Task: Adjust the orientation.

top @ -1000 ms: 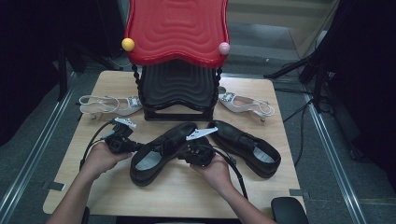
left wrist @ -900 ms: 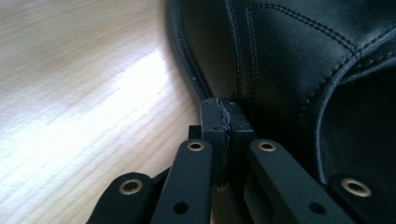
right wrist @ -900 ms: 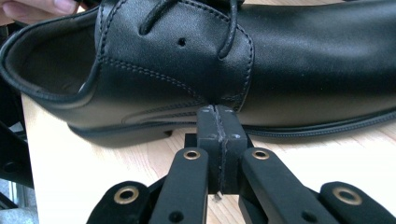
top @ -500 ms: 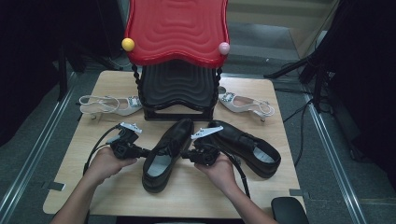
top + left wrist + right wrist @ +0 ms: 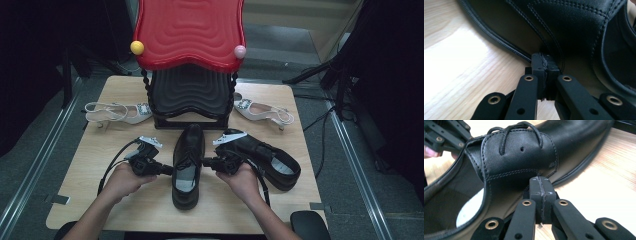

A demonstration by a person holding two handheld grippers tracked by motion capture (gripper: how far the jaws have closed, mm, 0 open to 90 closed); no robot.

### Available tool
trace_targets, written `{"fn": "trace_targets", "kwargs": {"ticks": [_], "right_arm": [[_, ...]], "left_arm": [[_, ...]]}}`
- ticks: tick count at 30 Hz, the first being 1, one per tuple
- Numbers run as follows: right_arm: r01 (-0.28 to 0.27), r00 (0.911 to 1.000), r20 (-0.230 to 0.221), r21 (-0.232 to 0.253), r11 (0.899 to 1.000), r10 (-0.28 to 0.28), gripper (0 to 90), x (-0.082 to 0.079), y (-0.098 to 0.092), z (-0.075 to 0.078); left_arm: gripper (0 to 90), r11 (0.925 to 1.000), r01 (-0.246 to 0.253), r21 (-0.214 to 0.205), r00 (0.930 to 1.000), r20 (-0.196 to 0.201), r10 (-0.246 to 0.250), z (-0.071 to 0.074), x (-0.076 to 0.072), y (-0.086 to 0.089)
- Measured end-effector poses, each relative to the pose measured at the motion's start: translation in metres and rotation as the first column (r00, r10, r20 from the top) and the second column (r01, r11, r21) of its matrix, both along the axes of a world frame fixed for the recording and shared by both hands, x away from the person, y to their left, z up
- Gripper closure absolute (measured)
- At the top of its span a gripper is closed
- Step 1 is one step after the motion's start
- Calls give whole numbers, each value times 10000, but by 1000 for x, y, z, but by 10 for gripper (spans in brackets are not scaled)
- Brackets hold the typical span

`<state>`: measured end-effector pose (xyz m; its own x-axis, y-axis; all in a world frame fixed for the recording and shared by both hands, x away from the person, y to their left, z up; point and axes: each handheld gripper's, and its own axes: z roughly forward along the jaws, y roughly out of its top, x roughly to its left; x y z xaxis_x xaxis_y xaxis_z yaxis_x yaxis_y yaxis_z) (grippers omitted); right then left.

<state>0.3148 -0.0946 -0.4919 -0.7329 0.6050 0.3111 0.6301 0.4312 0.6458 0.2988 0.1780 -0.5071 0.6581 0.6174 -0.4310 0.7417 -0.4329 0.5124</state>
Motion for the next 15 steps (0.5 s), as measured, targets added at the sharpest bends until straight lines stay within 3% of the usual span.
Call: {"fn": "trace_targets", "kwargs": {"ticks": [3,8,11,13,15], "right_arm": [[86,9999,52,-90,9999,-86,900,1,-3,1],[188,9998,2,-205,9996,-188,900,3,-7,3],[161,9998,87,-339,9993,-158,900,5,-8,4],[196,9998,31,-261,9995,-195,846,7,-11,6],[254,9997,-18,-292,9993,-255,833,4,-14,11]], "left_arm": [[899,9996,-130,-234,9995,-291,123,-2,-1,-6],[854,9997,-213,-126,9996,-183,210,-2,0,-7],[733,9994,-342,82,9994,-44,342,-1,1,-3],[657,9991,-408,-76,9992,-1,408,2,2,2],[546,9969,-615,-486,9981,59,619,6,3,9]]}}
